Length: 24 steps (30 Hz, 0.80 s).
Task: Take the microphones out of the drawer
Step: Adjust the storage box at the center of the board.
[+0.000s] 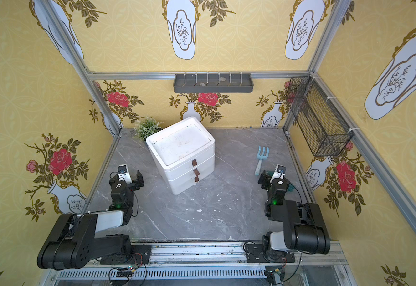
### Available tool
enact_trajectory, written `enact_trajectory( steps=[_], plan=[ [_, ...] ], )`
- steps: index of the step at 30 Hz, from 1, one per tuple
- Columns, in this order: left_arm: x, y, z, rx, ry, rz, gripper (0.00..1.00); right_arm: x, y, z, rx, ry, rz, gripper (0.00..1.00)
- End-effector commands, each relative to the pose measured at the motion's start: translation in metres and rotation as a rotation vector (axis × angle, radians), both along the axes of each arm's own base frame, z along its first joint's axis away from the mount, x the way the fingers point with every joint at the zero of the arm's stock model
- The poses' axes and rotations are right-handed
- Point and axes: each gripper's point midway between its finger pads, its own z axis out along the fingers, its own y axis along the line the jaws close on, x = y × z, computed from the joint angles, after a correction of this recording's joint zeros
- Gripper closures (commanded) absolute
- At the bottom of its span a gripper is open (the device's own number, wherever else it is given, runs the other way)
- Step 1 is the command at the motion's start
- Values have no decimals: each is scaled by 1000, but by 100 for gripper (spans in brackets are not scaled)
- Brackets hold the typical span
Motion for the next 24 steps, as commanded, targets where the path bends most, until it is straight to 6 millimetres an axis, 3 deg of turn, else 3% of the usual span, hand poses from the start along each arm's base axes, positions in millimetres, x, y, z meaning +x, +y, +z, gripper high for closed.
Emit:
enact_trajectory(
  steps=[1,6,9,15,21,23,24],
  plan=[
    [-3,-2,8,39,-28,34,0,6,-5,25,-66,15,-69,2],
    [-5,-4,9,52,-40,32,0,21,-1,80,27,81,-85,2],
    [-6,-5,10,55,-47,31,0,25,2,108,195,154,-118,2],
    [-9,-7,12,58,-52,24,0,30,48,151,449,166,71,2],
    [-9,-9,18,62,-61,11,0,23,98,171,480,159,201,2],
    [-4,-11,39,123,-81,31,0,21,117,173,482,173,249,2],
    [-1,-21,45,140,-61,-14,0,20,127,172,483,184,272,2]
  ],
)
